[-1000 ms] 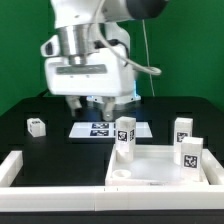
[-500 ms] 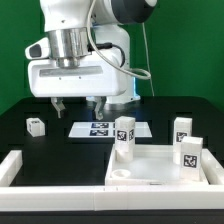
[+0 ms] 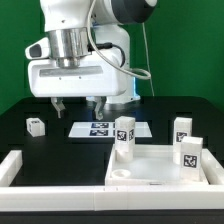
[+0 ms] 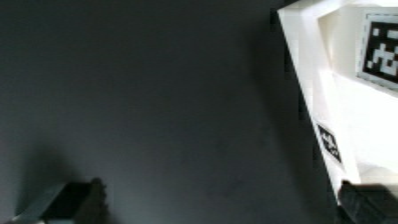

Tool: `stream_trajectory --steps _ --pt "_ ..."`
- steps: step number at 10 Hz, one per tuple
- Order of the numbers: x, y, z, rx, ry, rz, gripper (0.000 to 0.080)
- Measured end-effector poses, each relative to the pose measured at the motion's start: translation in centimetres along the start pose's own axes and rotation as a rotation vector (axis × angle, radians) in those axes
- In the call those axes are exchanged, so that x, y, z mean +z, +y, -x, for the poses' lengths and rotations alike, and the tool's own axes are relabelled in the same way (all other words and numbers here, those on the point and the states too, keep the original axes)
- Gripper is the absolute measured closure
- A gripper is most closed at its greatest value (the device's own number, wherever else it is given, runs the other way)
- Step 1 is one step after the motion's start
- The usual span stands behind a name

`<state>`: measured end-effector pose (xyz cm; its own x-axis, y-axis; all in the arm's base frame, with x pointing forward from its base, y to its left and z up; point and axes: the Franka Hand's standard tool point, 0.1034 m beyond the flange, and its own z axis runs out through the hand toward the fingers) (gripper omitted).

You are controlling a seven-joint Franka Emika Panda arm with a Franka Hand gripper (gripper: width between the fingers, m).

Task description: Assemble square table

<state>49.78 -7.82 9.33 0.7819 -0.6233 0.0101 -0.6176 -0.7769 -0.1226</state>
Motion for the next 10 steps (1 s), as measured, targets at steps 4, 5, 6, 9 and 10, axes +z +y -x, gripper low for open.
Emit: stream_trajectory --steps 4,5,6,9,10 --pt "1.3 7.5 2.0 -0.332 -0.018 0.010 0.0151" --pt "1.7 10.3 2.7 -0.429 -0.045 0.012 0.0151" --pt "2.0 12.5 3.2 -0.507 -0.082 -0.005 0.0151" --pt "2.0 12.9 3.0 -0.673 -0.085 0.002 0.0151" --pt "1.9 13.1 2.9 -0.723 -0.086 0.000 0.0151"
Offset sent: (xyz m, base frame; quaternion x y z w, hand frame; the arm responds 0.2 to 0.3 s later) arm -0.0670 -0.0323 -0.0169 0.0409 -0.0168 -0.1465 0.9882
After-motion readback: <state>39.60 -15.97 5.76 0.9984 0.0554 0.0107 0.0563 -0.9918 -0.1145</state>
